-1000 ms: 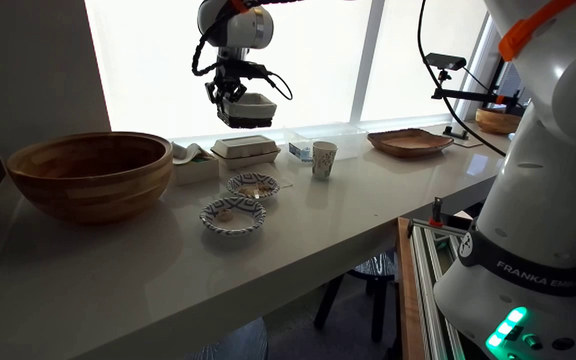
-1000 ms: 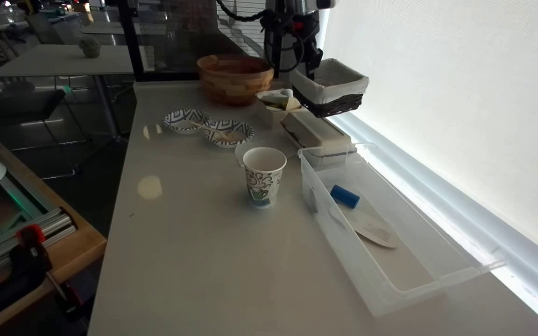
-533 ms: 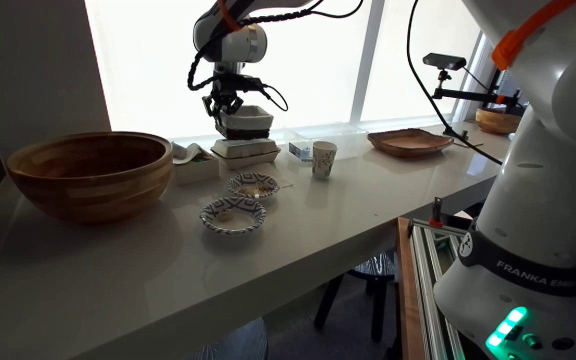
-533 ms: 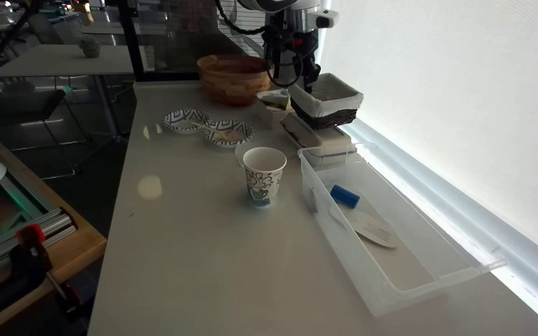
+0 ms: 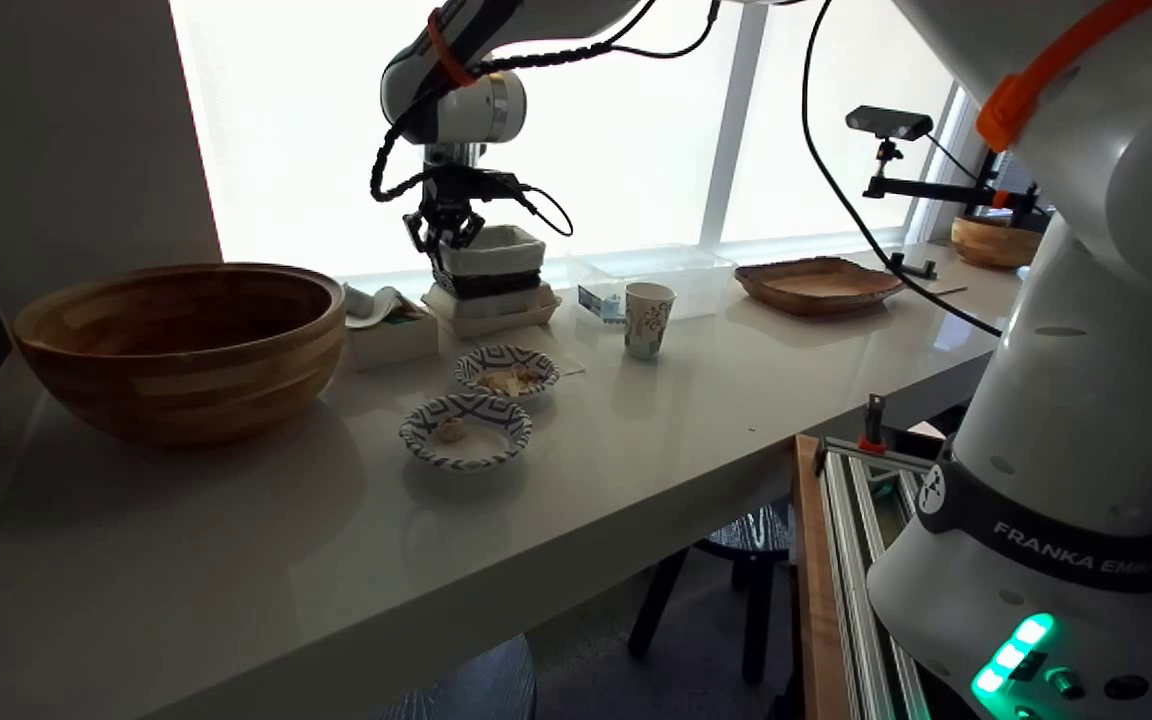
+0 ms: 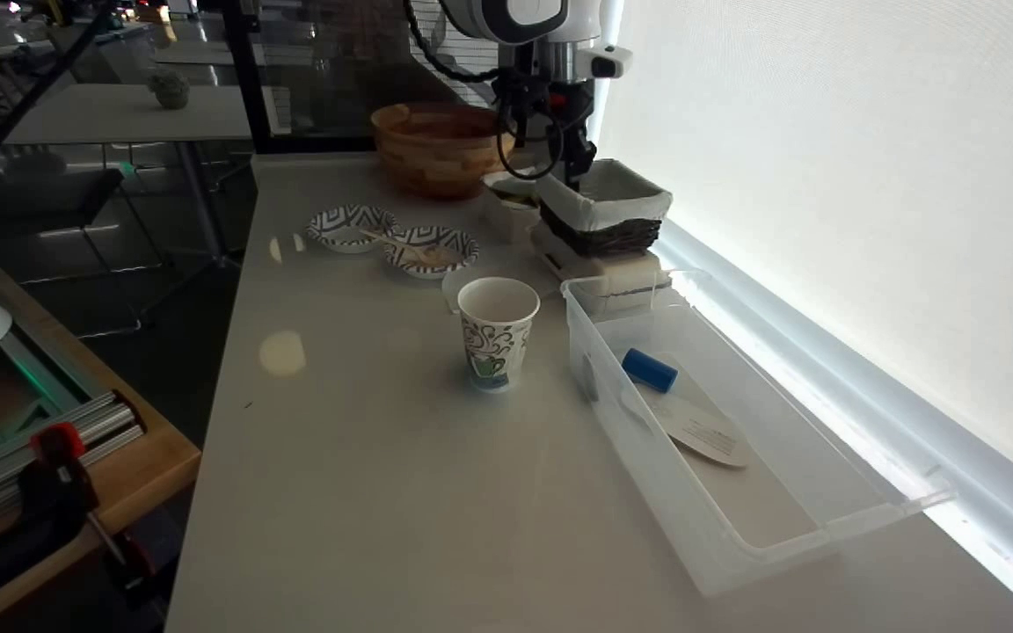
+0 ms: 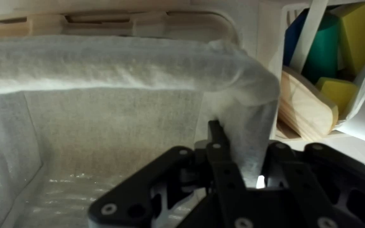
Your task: Put the brown basket on the takeaway pack
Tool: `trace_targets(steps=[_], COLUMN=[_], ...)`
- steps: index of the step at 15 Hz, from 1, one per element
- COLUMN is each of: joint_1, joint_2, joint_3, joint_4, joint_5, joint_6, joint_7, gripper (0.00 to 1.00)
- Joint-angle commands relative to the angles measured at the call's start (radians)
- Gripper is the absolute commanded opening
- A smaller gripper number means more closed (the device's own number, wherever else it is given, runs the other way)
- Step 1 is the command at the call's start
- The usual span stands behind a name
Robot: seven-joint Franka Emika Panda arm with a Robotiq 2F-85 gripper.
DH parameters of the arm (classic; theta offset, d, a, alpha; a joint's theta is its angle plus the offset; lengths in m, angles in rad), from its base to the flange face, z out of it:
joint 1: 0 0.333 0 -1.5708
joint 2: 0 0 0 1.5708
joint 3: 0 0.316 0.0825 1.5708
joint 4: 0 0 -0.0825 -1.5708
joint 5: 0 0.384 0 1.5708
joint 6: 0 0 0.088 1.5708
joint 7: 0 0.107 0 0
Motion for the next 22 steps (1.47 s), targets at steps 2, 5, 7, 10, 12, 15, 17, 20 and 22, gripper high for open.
trace_targets(steps=[2,5,7,10,12,15,17,20,22], joint_1=[0.015,0.012,0.007,0.005,-0.002,-0.007,-0.013,0.025,0.066], joint_2=[0.035,0.018,-0.008,-0.082,-0.149,-0.252,-0.310,-0.370,-0.409], joint_3=[-0.015,-0.020,-0.022,-0.014,0.024,0.107,0.173,0.183,0.153], joint_4=[0.058,0.060,0.059,0.020,-0.023,-0.074,-0.086,-0.069,-0.074], joint_5=[-0.002,-0.006,-0.005,-0.011,0.007,0.065,0.141,0.230,0.224], joint_6=[-0.043,-0.032,-0.039,-0.041,-0.021,-0.033,-0.086,-0.275,-0.400], joint_7=[0.026,0.016,0.008,-0.035,-0.127,-0.227,-0.228,-0.161,-0.059], gripper=[0.40,0.55,0.70,0.92,1.00,1.00,1.00,1.00,1.00])
